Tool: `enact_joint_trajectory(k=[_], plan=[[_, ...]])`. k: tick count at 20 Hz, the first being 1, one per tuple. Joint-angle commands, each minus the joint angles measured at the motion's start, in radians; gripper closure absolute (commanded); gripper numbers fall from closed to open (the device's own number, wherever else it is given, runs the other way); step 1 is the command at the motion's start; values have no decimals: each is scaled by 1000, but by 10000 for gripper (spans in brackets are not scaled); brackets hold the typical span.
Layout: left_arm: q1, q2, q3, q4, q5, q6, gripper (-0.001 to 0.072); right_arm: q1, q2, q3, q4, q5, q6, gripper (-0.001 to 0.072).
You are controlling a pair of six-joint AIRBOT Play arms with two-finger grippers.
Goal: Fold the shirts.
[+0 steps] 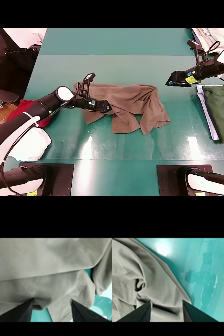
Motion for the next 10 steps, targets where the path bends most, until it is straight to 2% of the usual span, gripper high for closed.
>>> enact_joint_trajectory(k=[1, 3, 4, 5, 6, 7, 8, 10], plan=[[-13, -29, -10, -28, 14, -1, 158, 6, 0, 1, 0, 15, -3, 262], [-13, -29, -10, -22, 39, -1, 160, 14, 0, 1, 0, 14, -3, 262], [-13, -29, -10, -22, 51, -1, 248, 16, 0, 1, -1, 14, -3, 262], [-13, -29, -10, -21, 56, 0, 471, 18, 0, 1, 1, 15, -2, 262], [-13, -31, -10, -20, 66, 1, 592, 26, 0, 1, 0, 14, -3, 262], [-13, -31, -10, -15, 80, 0, 590, 28, 0, 1, 0, 16, -2, 262], [-13, -31, -9, -16, 96, 2, 686, 31, 0, 1, 0, 26, -3, 262], [-1, -30, 7, 0, 93, 8, 680, 41, 0, 1, -3, 69, -4, 262]])
